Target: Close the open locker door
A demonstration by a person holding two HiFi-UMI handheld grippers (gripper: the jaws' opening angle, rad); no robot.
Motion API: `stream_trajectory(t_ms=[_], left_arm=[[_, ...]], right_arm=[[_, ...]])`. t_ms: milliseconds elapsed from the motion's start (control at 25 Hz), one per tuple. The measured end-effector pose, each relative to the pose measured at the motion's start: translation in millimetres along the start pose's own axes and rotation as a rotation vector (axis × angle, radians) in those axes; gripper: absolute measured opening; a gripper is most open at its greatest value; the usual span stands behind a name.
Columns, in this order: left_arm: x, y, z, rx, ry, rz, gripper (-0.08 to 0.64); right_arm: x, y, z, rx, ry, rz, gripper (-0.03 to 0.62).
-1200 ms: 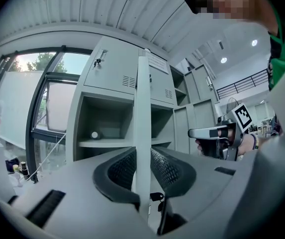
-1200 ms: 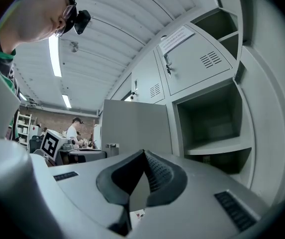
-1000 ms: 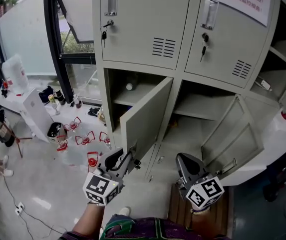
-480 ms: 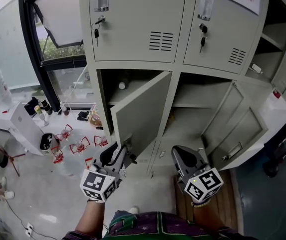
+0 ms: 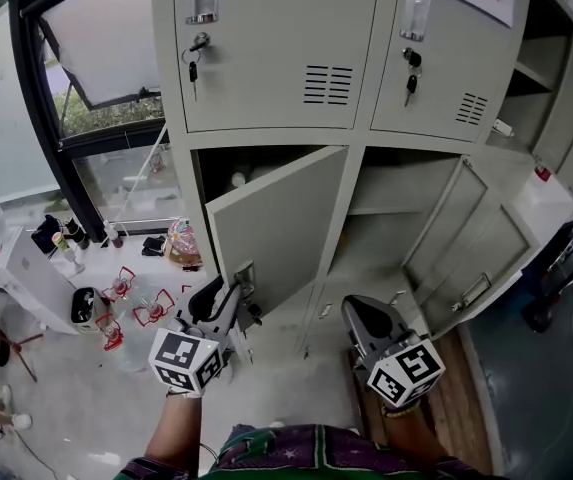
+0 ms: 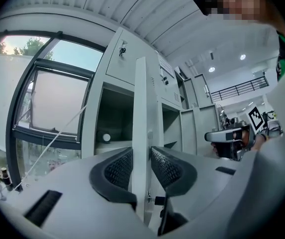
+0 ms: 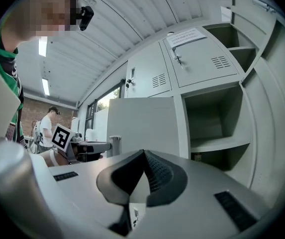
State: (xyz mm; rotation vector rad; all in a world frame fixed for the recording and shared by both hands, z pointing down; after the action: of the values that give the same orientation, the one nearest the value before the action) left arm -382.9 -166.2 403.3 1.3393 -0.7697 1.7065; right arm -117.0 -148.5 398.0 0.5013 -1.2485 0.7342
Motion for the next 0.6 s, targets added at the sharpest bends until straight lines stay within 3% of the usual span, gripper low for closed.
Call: stream_trajectory(t_ms=[400, 600], left_arm=[[-5, 32, 12, -0.006, 0.013, 0.006, 0.12], [-6, 51, 17, -0.078, 0.028, 0.026, 0.104]], right_arm=[[-1, -1, 9, 0.053, -0.018, 0.025, 0.006], [4, 1, 16, 0.064, -0.006, 0.028, 0.006]])
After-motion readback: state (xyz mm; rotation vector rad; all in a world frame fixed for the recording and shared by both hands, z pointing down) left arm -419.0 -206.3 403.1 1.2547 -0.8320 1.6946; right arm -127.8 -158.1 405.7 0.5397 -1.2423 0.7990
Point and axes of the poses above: the fingertips, and each gripper's own axes: z forward along the fingers, y to its left, x out of its underside, the point moved 7 cm from there along -z, backward along the fingers, and after that the axes turned 15 degrees about y, right-handed, at the moved point
